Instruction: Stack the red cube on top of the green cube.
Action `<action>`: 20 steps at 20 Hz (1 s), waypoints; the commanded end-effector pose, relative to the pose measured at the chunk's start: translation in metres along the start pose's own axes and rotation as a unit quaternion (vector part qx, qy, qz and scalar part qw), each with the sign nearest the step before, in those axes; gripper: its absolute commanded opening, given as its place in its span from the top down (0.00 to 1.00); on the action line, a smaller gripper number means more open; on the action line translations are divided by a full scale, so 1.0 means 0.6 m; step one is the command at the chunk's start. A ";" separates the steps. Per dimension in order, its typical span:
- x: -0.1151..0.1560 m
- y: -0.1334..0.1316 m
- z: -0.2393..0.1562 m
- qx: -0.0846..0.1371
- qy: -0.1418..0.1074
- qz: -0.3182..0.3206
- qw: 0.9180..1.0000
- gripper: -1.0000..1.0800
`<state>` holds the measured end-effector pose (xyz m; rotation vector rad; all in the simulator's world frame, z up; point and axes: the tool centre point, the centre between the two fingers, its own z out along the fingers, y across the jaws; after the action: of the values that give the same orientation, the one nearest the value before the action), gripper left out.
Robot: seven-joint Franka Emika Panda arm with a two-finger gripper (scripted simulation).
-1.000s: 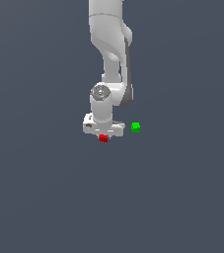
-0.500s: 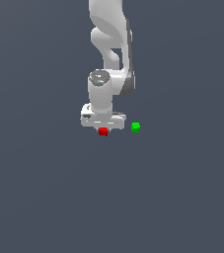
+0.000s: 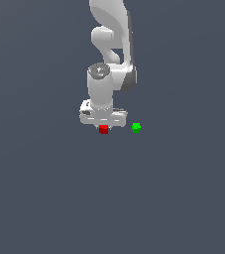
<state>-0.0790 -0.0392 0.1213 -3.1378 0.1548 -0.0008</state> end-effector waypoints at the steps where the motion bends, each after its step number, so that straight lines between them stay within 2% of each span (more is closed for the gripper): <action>1: 0.000 0.000 0.002 0.000 0.000 0.000 1.000 1.00; 6: -0.003 -0.005 0.003 0.000 0.000 0.000 1.000 1.00; 10: -0.016 -0.026 0.010 0.000 0.000 0.000 1.000 1.00; 15: -0.045 -0.073 0.027 0.000 0.000 0.000 1.000 1.00; 20: -0.085 -0.142 0.052 0.000 0.000 0.000 1.000 1.00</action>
<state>-0.1148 0.0363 0.0948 -3.1376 0.1555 0.0008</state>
